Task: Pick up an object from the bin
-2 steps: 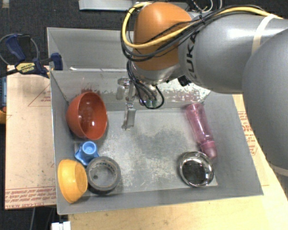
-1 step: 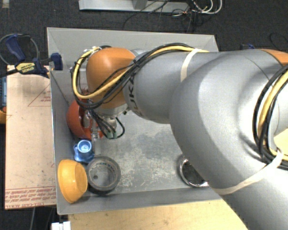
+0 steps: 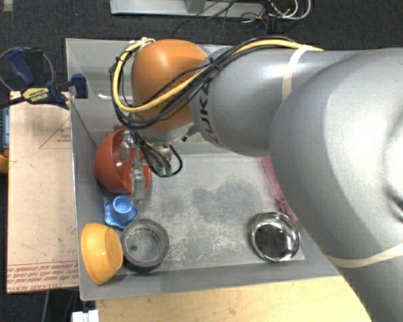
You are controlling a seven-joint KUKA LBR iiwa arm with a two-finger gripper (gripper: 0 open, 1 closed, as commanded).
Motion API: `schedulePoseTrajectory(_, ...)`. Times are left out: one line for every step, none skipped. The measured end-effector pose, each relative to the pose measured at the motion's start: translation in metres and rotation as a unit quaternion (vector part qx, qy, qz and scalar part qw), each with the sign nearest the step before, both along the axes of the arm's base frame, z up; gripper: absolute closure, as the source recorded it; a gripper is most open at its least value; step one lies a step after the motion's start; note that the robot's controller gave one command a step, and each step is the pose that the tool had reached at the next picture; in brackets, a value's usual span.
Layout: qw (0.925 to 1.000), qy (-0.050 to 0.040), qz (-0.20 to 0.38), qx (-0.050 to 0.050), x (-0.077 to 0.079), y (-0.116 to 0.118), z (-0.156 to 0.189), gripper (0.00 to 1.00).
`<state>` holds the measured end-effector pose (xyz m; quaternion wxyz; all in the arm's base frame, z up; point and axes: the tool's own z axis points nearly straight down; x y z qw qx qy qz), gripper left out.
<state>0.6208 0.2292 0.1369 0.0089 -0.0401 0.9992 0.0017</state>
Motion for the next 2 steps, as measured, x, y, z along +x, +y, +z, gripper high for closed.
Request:
schedulePoseTrajectory(0.9896,0.0081,-0.144,-0.004,-0.0129,0.0028,-0.0305,0.00)
schedulePoseTrajectory(0.9938,-0.0058,-0.110,0.005,-0.0092,0.0118,-0.0347,0.00)
